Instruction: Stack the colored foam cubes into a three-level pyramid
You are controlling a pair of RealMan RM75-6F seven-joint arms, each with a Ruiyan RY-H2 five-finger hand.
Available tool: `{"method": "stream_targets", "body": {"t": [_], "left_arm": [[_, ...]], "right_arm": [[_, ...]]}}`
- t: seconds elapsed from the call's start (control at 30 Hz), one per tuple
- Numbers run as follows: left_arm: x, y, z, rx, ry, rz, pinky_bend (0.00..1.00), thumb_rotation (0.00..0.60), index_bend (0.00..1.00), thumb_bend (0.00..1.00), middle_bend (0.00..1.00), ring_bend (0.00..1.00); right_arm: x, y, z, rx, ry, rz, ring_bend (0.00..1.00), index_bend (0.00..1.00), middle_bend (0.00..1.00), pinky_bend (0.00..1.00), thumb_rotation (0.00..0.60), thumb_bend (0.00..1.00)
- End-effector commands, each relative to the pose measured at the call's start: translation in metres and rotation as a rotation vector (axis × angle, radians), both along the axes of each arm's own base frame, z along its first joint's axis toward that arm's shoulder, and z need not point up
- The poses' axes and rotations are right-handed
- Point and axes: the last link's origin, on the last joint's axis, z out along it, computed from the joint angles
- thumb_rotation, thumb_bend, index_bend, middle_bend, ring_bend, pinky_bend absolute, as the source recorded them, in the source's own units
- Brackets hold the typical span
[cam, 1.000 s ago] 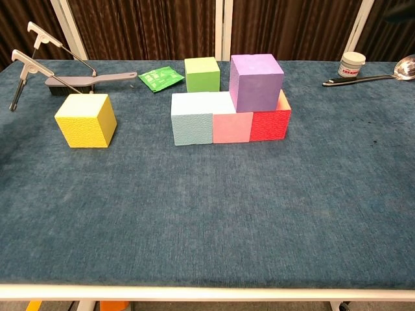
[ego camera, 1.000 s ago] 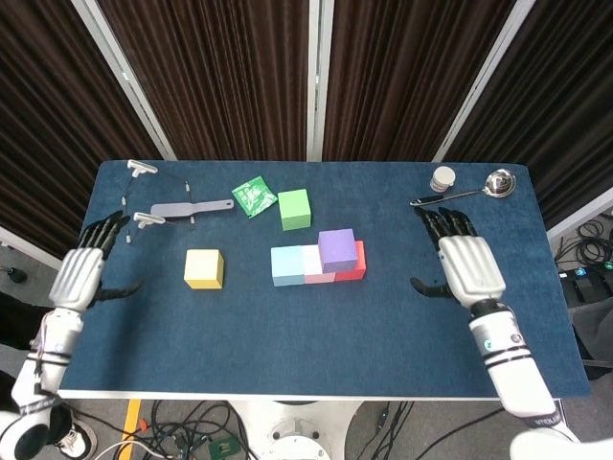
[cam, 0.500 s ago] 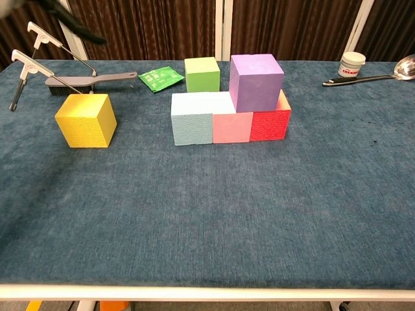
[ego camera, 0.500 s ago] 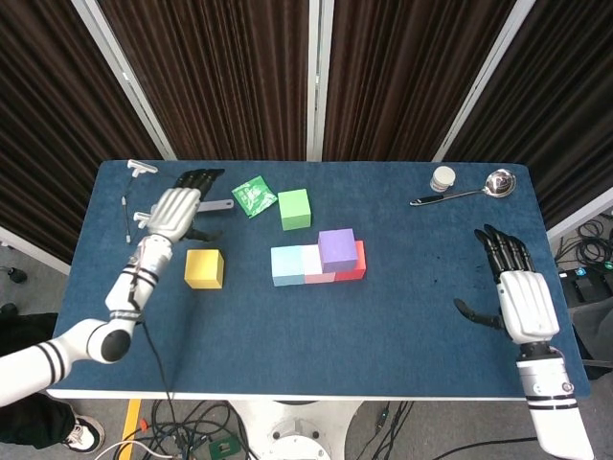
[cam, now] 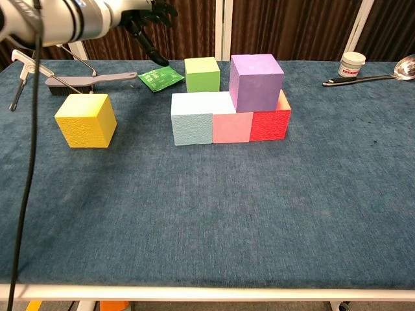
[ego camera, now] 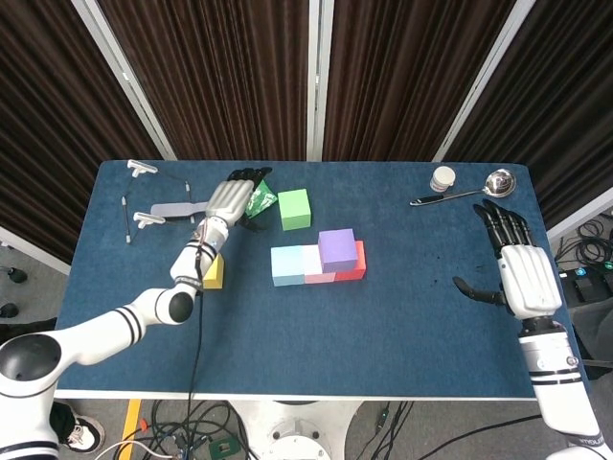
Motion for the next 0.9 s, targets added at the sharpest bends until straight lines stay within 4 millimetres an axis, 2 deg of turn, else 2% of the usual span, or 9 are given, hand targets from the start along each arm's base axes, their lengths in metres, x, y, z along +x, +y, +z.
{"method": "stream_targets", "body": {"t": [0.03,0.3,0.43,0.9], "left_arm": [[0.005,0.009,-0.017,-0.032,-0.007,0.037,0.0,0.6,0.05,0.14,0.1,0.0],[0.0,0.025,-0.035,-0.089,-0.117,0.17,0.0,0.6,0.05,0.11,0.1,0.0],[0.001,0.031,-0.039,-0.071,-0.112,0.178,0.0,0.6,0.05,0.11,0.1,0.0],[0.003,0.037,-0.055,-0.087,-0.169,0.222,0.0,0.6,0.05,0.11,0.13,0.0]], "right_arm": [[0.001,-0.002,0.0,0.001,0.0,0.002,0.0,0.0,0.0,0.0,0.6,0.09],[0.0,-0.006,-0.001,0.005,-0.005,-0.007,0.0,0.0,0.0,0.0,0.6,0.09],[0.0,-0.007,-0.001,0.007,-0.004,-0.011,0.0,0.0,0.0,0.0,0.6,0.09],[-0.008,-0.012,0.0,0.013,-0.007,-0.044,0.0,0.0,0.0,0.0,0.6,0.09]]}}
